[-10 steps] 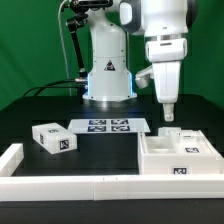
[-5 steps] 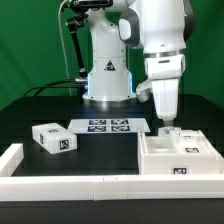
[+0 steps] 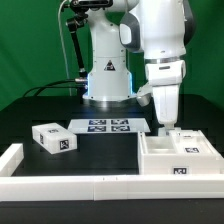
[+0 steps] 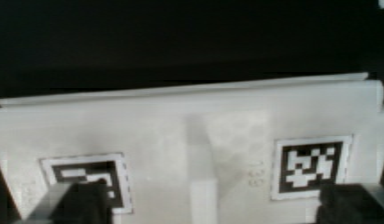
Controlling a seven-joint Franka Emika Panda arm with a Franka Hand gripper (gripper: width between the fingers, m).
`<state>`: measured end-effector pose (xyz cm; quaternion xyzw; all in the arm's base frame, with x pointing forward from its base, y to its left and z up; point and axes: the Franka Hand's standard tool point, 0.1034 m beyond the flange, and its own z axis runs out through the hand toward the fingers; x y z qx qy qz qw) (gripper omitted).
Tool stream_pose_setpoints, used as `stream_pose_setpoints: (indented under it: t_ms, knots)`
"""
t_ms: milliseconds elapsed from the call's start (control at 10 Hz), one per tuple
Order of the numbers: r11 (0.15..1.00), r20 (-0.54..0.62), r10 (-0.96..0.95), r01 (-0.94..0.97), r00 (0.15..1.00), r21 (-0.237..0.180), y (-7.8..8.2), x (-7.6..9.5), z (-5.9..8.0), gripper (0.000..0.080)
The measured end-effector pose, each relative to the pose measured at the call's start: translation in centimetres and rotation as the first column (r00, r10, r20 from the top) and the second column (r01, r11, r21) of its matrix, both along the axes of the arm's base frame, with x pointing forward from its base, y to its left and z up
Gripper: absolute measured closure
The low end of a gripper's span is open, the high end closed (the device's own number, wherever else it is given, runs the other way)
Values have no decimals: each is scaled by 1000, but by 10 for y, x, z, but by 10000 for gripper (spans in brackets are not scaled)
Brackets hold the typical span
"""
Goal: Assemble cabinet
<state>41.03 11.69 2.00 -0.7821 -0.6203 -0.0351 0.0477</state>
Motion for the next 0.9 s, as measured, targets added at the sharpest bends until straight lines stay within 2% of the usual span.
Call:
stream_pose_setpoints:
  t_ms: [100, 300, 400, 500, 700, 900]
  knots:
    - [1000, 0, 0, 0, 1000, 0, 0, 0, 0, 305]
    - [1000, -4, 0, 0, 1000, 1, 0, -1, -2, 633]
    - [1000, -7, 0, 0, 1000, 2, 0, -2, -3, 633]
    - [1000, -4, -1, 1, 1000, 3, 0, -1, -3, 732]
    - [1000, -4, -1, 1, 1000, 1, -1, -1, -2, 732]
    - [1000, -4, 4, -4, 1000, -13, -3, 0, 6, 732]
